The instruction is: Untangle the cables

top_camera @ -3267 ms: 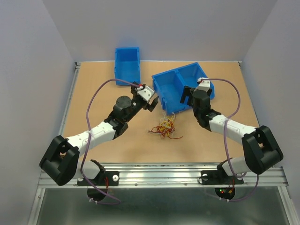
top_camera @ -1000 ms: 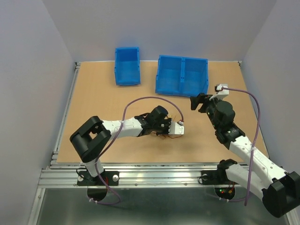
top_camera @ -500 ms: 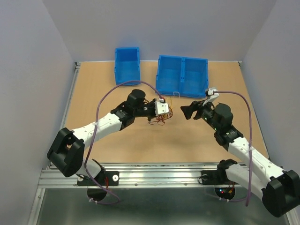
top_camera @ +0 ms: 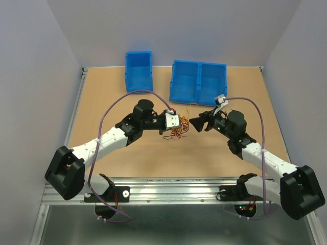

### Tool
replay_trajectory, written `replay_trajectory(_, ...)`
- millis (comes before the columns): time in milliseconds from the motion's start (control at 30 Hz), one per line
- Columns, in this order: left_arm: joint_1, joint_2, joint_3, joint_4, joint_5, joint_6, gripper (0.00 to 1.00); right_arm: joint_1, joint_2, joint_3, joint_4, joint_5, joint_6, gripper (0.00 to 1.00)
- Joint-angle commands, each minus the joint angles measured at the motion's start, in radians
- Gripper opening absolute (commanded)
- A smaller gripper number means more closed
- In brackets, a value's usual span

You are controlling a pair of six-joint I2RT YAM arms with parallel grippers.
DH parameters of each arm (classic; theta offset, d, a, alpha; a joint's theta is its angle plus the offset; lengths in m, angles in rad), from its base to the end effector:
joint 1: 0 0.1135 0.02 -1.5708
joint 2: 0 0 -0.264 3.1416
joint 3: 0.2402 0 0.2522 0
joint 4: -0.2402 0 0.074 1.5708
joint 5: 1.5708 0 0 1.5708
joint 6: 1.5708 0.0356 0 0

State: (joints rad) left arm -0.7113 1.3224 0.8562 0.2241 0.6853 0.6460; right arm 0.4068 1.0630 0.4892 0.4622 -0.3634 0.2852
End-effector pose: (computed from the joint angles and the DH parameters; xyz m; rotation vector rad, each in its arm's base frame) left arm 0.2122 -0.2126 0.2885 1.4701 1.0489 -0.6646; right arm 0.2122 0.1052 0.2497 -0.3866 1.6998 0.8190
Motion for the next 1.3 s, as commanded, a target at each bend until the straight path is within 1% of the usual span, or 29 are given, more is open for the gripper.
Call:
replay_trajectory(0, 0.006, -0.045, -0.009, 0.066, 0.033, -0.006, 0.0, 0.003, 0.047, 0.045, 0.096, -0.017, 0.028, 0.75)
replay_trajectory(100, 0.006, -0.054, -0.017, 0.07, 0.036, -0.005, 0.0, 0.004, 0.066, 0.051, 0.115, -0.009, 0.032, 0.6)
replay_trajectory(133, 0.006, -0.058, -0.019, 0.072, 0.036, -0.005, 0.0, 0.004, 0.068, 0.051, 0.121, -0.009, 0.026, 0.51)
replay_trajectory(167, 0.006, -0.061, -0.02, 0.075, 0.036, -0.005, 0.0, 0.004, 0.066, 0.049, 0.134, -0.006, 0.023, 0.32)
replay_trajectory(233, 0.006, -0.066, -0.025, 0.078, 0.034, -0.003, 0.0, 0.006, 0.057, 0.034, 0.15, 0.003, 0.023, 0.22)
replay_trajectory(267, 0.006, -0.068, -0.026, 0.08, 0.031, -0.003, 0.0, 0.004, 0.043, 0.031, 0.154, 0.021, 0.025, 0.13)
replay_trajectory(333, 0.006, -0.072, -0.026, 0.083, 0.026, -0.006, 0.0, 0.004, 0.028, 0.014, 0.155, 0.058, 0.043, 0.03)
replay_trajectory(367, 0.006, -0.074, -0.028, 0.09, 0.019, -0.008, 0.0, 0.004, 0.005, 0.006, 0.155, 0.11, 0.046, 0.01)
replay_trajectory(433, 0.006, -0.089, -0.043, 0.122, 0.0, -0.02, 0.0, 0.003, -0.018, -0.012, 0.148, 0.18, 0.057, 0.01)
replay_trajectory(467, 0.004, -0.097, -0.051, 0.141, -0.024, -0.028, 0.0, 0.004, -0.047, -0.02, 0.132, 0.264, 0.06, 0.01)
replay_trajectory(533, 0.006, -0.114, -0.078, 0.188, -0.067, -0.075, 0.0, 0.003, -0.08, -0.032, 0.11, 0.352, 0.066, 0.01)
replay_trajectory(567, 0.006, -0.13, -0.089, 0.245, -0.129, -0.092, 0.0, 0.004, -0.11, -0.038, 0.077, 0.453, 0.074, 0.01)
replay_trajectory(633, 0.007, -0.152, -0.12, 0.303, -0.202, -0.123, 0.0, 0.004, -0.139, -0.04, 0.03, 0.555, 0.086, 0.01)
replay_trajectory(667, 0.009, -0.158, -0.128, 0.357, -0.267, -0.149, 0.0, 0.004, -0.153, -0.044, -0.012, 0.645, 0.089, 0.01)
replay_trajectory(833, 0.021, -0.186, -0.163, 0.412, -0.282, -0.169, 0.0, 0.003, -0.262, -0.077, -0.046, 0.748, 0.097, 0.01)
replay_trajectory(900, 0.022, -0.183, -0.172, 0.49, -0.457, -0.236, 0.0, 0.003, -0.294, -0.087, -0.079, 0.86, 0.124, 0.01)
replay_trajectory(933, 0.026, -0.178, -0.181, 0.565, -0.642, -0.268, 0.0, 0.003, -0.331, -0.093, -0.109, 0.924, 0.171, 0.01)
replay_trajectory(967, 0.033, -0.177, -0.186, 0.598, -0.644, -0.287, 0.0, 0.003, -0.356, -0.1, -0.121, 0.993, 0.199, 0.01)
replay_trajectory(1000, 0.065, -0.175, -0.189, 0.622, -0.785, -0.33, 0.01, 0.003, -0.377, -0.115, -0.126, 1.112, 0.215, 0.01)
replay_trajectory(1033, 0.085, -0.173, -0.19, 0.653, -0.855, -0.354, 0.02, 0.003, -0.427, -0.142, -0.129, 1.186, 0.221, 0.01)
replay_trajectory(1067, 0.111, -0.18, -0.19, 0.659, -0.863, -0.38, 0.03, 0.003, -0.452, -0.155, -0.132, 1.187, 0.218, 0.01)
replay_trajectory(1100, 0.136, -0.183, -0.19, 0.661, -0.851, -0.41, 0.03, 0.003, -0.475, -0.162, -0.138, 1.227, 0.215, 0.0)
replay_trajectory(1167, 0.195, -0.205, -0.194, 0.649, -0.769, -0.453, 0.03, 0.004, -0.523, -0.179, -0.145, 1.213, 0.18, 0.01)
replay_trajectory(1200, 0.206, -0.213, -0.198, 0.643, -0.586, -0.45, 0.03, 0.003, -0.559, -0.182, -0.145, 1.128, 0.164, 0.01)
replay_trajectory(1233, 0.211, -0.222, -0.201, 0.633, -0.496, -0.424, 0.03, 0.003, -0.572, -0.181, -0.145, 1.062, 0.131, 0.01)
replay_trajectory(1267, 0.21, -0.227, -0.204, 0.611, -0.31, -0.414, 0.04, 0.003, -0.58, -0.176, -0.14, 0.991, 0.117, 0.18)
